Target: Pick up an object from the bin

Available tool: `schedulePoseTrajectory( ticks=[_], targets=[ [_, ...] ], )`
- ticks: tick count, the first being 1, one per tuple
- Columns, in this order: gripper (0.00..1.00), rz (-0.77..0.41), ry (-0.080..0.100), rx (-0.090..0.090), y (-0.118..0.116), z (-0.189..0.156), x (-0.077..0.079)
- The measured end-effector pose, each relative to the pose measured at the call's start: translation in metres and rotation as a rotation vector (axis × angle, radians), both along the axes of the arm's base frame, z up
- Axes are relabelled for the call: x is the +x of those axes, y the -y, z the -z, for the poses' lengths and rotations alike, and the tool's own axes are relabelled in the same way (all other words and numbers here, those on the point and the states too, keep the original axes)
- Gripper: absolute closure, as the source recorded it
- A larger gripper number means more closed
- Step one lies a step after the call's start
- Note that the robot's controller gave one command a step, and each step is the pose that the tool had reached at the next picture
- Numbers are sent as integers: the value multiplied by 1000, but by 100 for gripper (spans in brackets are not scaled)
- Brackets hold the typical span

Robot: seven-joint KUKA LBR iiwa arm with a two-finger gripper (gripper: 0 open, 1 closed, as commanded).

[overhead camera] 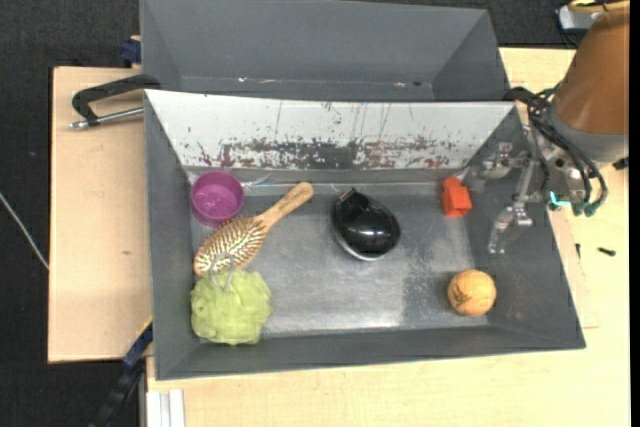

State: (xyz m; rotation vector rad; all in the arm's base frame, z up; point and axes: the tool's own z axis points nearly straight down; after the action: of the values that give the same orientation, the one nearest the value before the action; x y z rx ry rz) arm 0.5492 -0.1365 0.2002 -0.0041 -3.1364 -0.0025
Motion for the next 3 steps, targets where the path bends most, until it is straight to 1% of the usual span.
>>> schedulePoseTrajectory(
  ticks=[1,2,3],
  targets=[
    [0,-2,7,-2,-1,-4,2],
    [0,-134,9,-2,3,48,-19],
    [0,-215,4,0,-4,59,-33]
  ],
)
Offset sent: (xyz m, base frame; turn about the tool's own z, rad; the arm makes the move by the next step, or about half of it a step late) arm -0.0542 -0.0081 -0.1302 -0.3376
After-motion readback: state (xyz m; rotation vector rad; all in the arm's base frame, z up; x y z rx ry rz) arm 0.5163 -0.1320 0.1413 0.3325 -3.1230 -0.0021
